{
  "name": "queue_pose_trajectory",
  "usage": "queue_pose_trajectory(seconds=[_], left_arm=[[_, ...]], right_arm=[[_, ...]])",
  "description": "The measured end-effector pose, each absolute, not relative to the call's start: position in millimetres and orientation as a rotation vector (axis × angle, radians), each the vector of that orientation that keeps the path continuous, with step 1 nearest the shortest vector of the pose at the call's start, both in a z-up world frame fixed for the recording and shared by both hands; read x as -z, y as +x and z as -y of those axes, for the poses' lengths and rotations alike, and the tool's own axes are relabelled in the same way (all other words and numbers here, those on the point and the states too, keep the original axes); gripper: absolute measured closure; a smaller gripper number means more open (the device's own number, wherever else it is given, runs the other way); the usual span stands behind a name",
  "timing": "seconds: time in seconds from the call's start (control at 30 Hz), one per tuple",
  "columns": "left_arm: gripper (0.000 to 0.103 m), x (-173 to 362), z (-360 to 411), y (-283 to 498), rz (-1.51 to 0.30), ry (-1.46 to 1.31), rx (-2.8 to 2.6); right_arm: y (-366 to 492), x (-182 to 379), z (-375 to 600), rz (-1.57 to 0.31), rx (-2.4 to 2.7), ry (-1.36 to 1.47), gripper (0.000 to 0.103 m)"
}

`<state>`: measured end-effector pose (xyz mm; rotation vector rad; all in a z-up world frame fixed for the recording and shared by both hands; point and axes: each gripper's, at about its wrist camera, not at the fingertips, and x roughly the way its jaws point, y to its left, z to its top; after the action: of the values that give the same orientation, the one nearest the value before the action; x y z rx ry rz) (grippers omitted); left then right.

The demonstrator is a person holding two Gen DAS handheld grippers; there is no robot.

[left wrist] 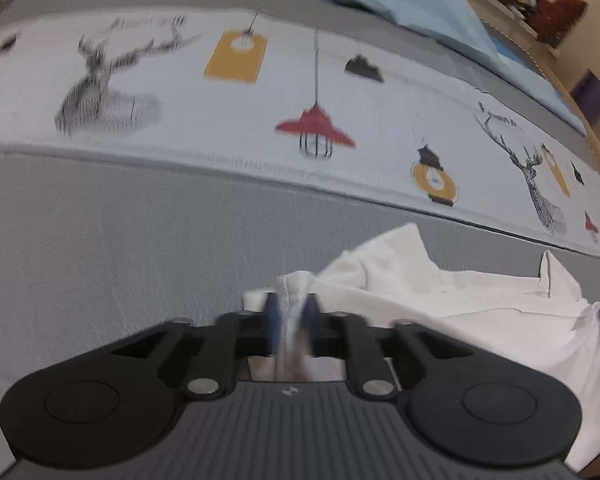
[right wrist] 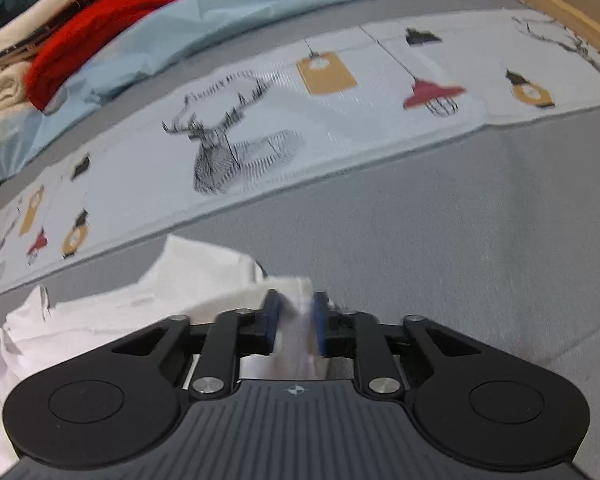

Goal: Fold small clothes
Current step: 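Release the folded hem with both grippers onto the shirt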

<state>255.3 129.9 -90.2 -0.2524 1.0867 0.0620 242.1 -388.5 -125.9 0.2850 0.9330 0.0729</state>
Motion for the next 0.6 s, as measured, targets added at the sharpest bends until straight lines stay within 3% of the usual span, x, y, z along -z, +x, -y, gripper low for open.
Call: queue_pose_trajectory(seconds=[0.17, 0.37, 0.43, 0.5, 0.6], left_arm=[[0.098, 61.6, -134.3, 249.5, -0.905, -0.245, -0.11], [0.095, 77.8, -124.3, 260.0, -1.006, -0.185, -0.101], [0.092, 82.7, -132.9, 260.9, -1.029, -0.234, -0.11], [0.087, 88.5, -141.2, 261.1, -1.052, -0.288, -0.116], [0.087, 96.2, -145.4, 263.8, -1.092, -0.342, -0.102]], right_arm=[[235.2, 85.0, 402.7, -0.669, -0.005, 0.352, 0.103], [255.3, 112.5, 397.4, -0.909, -0.053, 0.397, 0.102], [256.9, 115.5, 394.1, -0.936, -0.034, 0.358, 0.095], [257.0, 119.7, 395.1, -0.954, -0.025, 0.374, 0.08], [260.6, 131.0, 393.8, -1.018, -0.035, 0.4, 0.079]])
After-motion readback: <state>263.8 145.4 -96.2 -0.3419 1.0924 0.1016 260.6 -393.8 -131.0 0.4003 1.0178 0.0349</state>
